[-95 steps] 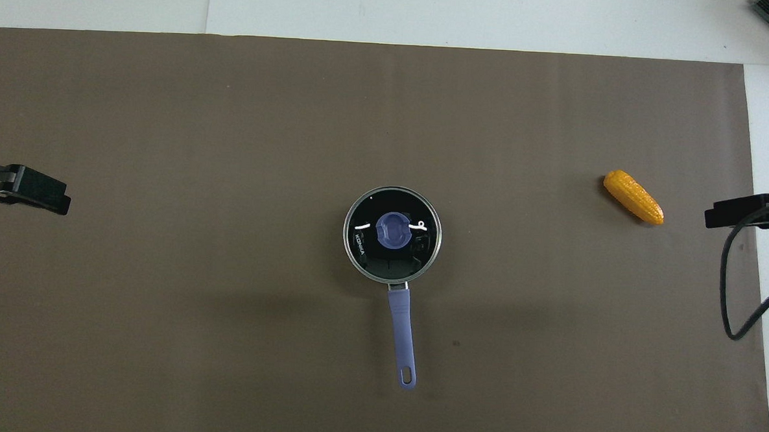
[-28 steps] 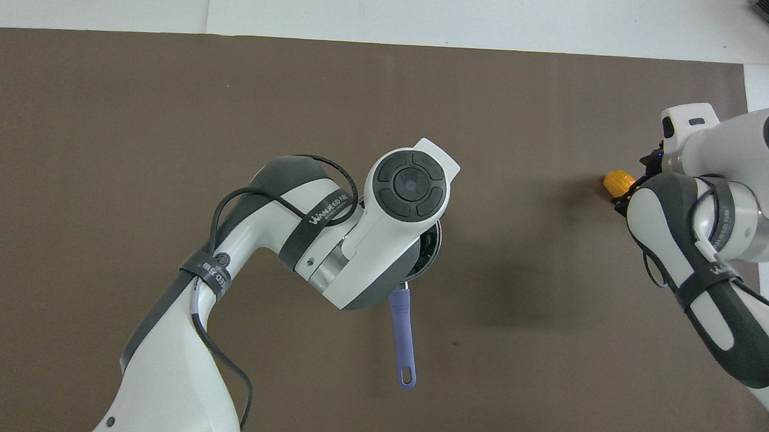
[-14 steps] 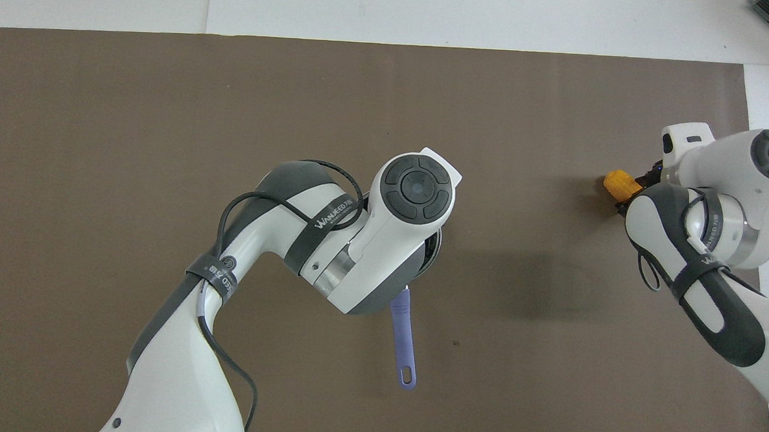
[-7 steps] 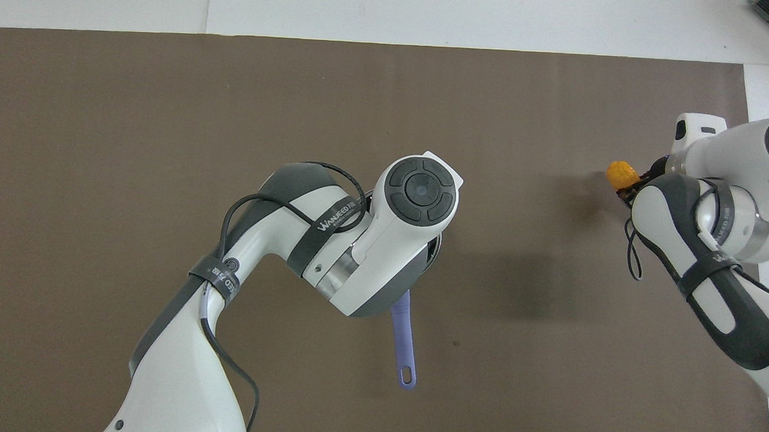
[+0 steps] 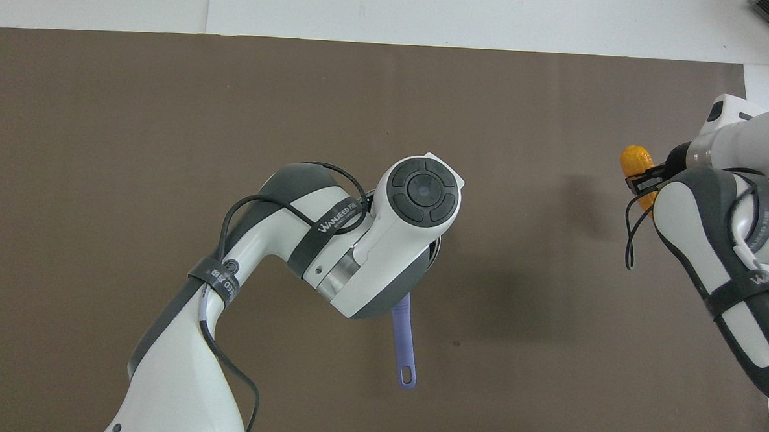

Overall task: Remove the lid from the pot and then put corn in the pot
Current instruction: 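Lift the lid off with the left gripper while the right gripper lifts the corn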

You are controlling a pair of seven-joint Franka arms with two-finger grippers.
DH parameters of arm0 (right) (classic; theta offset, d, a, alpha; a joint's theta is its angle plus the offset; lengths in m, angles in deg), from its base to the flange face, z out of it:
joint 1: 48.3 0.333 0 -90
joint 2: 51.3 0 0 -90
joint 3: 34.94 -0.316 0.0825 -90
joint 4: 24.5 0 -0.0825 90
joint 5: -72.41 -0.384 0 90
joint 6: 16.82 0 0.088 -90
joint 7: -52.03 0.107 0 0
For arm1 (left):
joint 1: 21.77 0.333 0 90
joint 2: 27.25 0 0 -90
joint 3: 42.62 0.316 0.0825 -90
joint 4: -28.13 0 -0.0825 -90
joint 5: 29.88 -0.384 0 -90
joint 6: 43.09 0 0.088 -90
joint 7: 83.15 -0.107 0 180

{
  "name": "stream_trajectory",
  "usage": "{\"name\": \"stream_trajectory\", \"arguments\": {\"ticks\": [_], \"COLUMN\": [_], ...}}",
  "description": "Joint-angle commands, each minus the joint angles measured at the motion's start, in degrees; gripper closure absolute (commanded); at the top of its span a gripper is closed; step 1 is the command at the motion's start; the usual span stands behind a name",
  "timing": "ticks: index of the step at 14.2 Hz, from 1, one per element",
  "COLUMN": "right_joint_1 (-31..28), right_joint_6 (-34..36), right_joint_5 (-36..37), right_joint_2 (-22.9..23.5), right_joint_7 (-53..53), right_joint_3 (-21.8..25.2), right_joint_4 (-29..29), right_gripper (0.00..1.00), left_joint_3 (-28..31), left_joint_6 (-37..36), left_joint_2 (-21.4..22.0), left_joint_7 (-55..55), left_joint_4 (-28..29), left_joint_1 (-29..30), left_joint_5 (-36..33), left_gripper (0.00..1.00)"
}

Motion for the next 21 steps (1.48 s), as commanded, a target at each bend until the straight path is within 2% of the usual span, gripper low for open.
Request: {"name": "stream_trajectory", "arguments": {"ticks": [1,5,10,16,19,21], "right_joint_1": [-0.4,-0.2,0.1,13.5,18.0,23.2], "right_joint_6": [2.3,6.9,10.0,8.4,9.7,11.2], "right_joint_5": [-1.1,-0.9,0.4,4.8,3.9,4.3], "right_joint_2": [-2.1,-4.2,-5.4,-4.3,-0.7,2.1], "right_joint_7": [2.0,8.5,18.4,35.0,41.5,46.4], "right_joint_3": [-0.2,-0.7,-5.3,-5.5,-5.6,-5.6], "right_joint_4": [-0.4,1.6,3.4,3.9,10.7,13.0], "right_gripper": [1.00,1.00,1.00,1.00,1.00,1.00], "left_joint_3": [1.0,1.4,1.3,1.4,1.4,1.4], "left_joint_6": [-2.6,-3.3,-5.2,-4.7,-4.1,-4.1], "left_joint_2": [3.2,4.0,6.0,5.7,5.5,6.0], "left_joint_7": [0.2,-0.5,-9.7,-21.9,-28.5,-34.0], "left_joint_4": [0.0,-0.3,-0.2,0.5,1.1,3.0], "left_joint_1": [0.2,2.6,10.3,19.9,24.7,28.0], "left_joint_5": [1.3,1.2,3.6,4.6,5.6,5.7], "left_gripper": [0.99,1.00,1.00,1.00,1.00,1.00]}}
